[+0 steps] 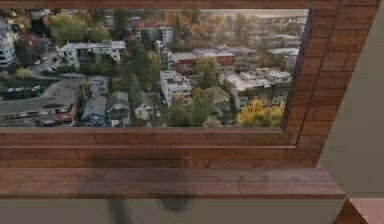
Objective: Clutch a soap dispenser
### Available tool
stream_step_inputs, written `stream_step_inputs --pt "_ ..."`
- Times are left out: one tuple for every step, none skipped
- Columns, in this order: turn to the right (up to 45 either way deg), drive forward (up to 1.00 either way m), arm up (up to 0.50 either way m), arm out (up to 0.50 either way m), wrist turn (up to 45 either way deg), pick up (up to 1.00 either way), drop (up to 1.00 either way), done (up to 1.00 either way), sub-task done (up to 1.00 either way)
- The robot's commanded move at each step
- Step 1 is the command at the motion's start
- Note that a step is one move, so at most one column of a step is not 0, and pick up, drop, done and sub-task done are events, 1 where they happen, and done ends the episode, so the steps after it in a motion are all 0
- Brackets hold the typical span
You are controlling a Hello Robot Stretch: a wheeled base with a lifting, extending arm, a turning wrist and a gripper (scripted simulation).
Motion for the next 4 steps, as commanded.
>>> stream_step_inputs --pt "0.0 0.00 0.50 0.00 0.0 0.00 0.00 0.00 0.00" --pt "0.0 0.00 0.38 0.00 0.0 0.00 0.00 0.00 0.00" --pt "0.0 0.00 0.00 0.46 0.0 0.00 0.00 0.00 0.00" --pt "0.0 0.00 0.00 0.00 45.0 0.00 0.00 0.00 0.00"
